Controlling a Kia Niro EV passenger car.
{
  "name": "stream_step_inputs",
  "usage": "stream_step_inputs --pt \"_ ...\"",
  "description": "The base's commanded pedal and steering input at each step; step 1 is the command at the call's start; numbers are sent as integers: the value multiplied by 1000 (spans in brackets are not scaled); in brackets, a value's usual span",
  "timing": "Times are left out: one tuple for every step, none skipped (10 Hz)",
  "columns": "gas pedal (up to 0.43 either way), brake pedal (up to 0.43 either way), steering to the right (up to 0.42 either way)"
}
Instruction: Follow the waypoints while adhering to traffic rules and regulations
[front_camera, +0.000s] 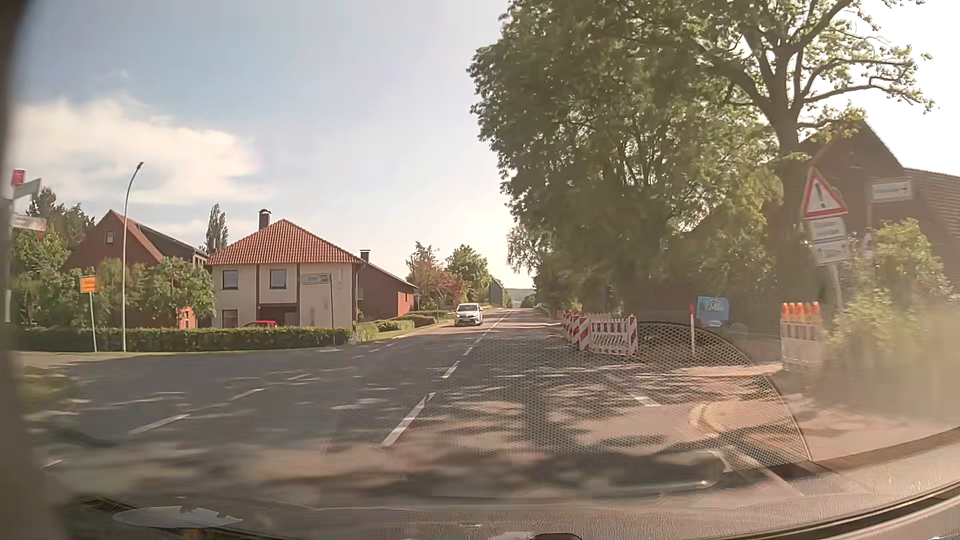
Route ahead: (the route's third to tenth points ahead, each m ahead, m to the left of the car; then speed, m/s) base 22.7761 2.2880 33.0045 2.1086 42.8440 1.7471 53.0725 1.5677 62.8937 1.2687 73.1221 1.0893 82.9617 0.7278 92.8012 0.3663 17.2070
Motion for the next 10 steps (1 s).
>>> stream_step_inputs --pt "189 0 3" --pt "189 0 3" --pt "189 0 3" --pt "189 0 3" --pt "197 0 3" --pt "197 0 3" --pt "197 0 3" --pt "197 0 3" --pt "197 0 2" --pt "197 0 2"
